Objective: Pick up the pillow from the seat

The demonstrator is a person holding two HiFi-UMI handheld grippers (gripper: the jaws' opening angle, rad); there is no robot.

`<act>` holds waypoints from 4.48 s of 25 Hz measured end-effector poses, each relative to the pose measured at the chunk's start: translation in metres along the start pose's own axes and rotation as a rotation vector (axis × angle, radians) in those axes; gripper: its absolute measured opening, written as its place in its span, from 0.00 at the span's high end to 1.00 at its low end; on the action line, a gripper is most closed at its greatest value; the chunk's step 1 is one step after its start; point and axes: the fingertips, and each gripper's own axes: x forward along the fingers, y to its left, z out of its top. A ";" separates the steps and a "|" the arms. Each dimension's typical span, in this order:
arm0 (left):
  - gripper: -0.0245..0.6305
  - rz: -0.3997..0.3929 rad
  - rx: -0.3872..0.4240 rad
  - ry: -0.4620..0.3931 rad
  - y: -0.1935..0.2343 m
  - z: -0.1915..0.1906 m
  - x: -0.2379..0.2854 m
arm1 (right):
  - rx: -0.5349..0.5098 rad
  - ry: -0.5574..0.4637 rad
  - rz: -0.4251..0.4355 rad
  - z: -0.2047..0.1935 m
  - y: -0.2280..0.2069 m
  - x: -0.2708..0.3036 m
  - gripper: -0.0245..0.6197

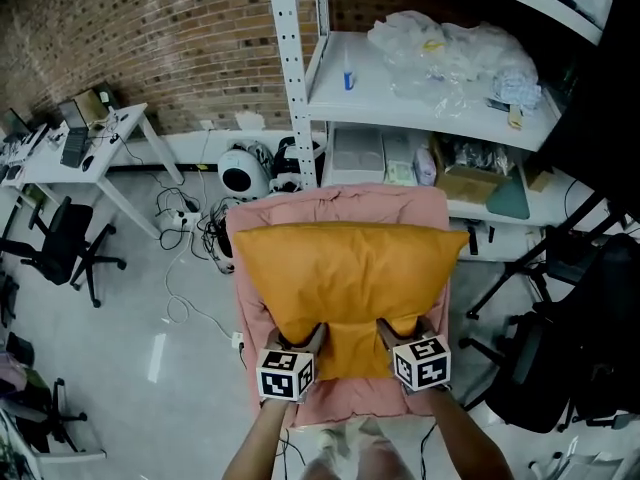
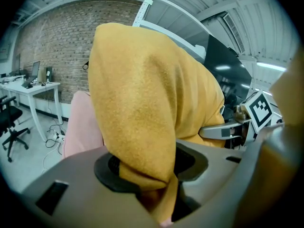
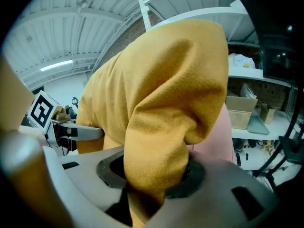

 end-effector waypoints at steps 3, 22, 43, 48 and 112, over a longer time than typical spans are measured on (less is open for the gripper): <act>0.66 0.000 0.008 -0.014 -0.005 0.006 -0.013 | -0.005 -0.017 -0.006 0.006 0.007 -0.013 0.69; 0.66 -0.011 0.077 -0.116 -0.036 0.051 -0.104 | -0.037 -0.116 -0.039 0.047 0.058 -0.094 0.69; 0.66 -0.002 0.155 -0.247 -0.060 0.068 -0.213 | -0.065 -0.255 -0.062 0.062 0.131 -0.175 0.68; 0.66 -0.007 0.174 -0.278 -0.068 0.076 -0.228 | -0.067 -0.289 -0.073 0.067 0.138 -0.192 0.67; 0.65 0.057 0.189 -0.409 -0.262 0.014 -0.401 | -0.155 -0.416 -0.020 -0.003 0.173 -0.437 0.65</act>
